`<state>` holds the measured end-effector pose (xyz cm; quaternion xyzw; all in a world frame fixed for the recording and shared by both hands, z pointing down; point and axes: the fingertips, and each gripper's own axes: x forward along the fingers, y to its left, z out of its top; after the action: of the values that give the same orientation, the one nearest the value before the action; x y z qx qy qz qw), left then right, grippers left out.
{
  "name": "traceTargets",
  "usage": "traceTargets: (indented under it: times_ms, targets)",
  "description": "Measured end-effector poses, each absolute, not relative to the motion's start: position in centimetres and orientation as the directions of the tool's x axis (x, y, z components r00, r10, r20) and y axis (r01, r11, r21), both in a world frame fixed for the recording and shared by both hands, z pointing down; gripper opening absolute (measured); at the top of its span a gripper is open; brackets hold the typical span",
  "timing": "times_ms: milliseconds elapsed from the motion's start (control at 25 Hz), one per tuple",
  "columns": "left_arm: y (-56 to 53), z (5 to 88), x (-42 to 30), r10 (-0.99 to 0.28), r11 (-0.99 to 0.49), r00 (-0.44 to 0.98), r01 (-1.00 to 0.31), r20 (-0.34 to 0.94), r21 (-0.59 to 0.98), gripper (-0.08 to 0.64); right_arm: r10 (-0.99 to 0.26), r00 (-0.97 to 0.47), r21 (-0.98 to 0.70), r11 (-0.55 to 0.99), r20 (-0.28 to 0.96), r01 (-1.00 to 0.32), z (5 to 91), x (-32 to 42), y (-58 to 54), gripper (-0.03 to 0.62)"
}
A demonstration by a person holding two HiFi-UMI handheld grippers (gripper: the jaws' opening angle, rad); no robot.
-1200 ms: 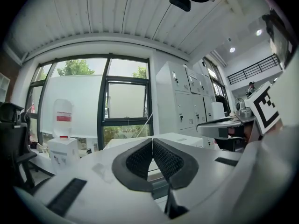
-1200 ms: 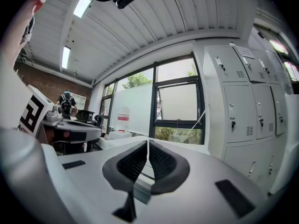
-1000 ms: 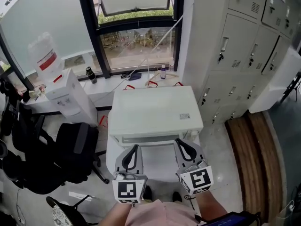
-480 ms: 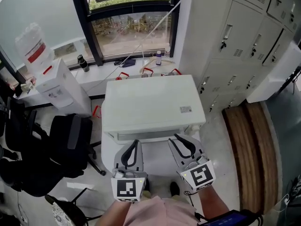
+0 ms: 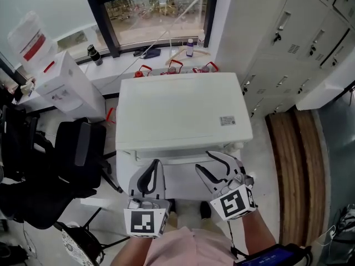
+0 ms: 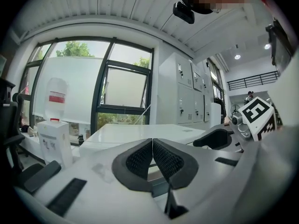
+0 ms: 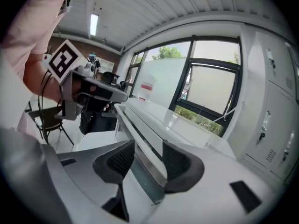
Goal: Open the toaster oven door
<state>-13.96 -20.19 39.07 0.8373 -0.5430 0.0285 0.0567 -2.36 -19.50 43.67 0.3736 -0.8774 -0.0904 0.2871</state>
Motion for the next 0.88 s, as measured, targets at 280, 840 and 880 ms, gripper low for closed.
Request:
traceTargets:
  times_ms: [280,840,880]
  targets:
    - [-20.7,39.6,-14.3,-0.907,-0.396,0.404,-0.914,0.119,0.085,0.014,-0.659,-0.533,0.453,0.752,0.531,-0.479,45.0,-2.7,-19.3,0.175]
    - [-19.9,39.3,-15.4,-0.92,-0.367,0.374,-0.927,0.117,0.08,0.014,-0.606,-0.524,0.462,0.795,0.598,-0.392,45.5,-3.1,-17.7,0.13]
    - [-19.7,39.3,-15.5,-0.921,-0.364,0.371,-0.928,0.117,0.078,0.014,-0.605,-0.525,0.461,0.796,0.599,-0.391,45.6,-3.0,-17.5,0.129]
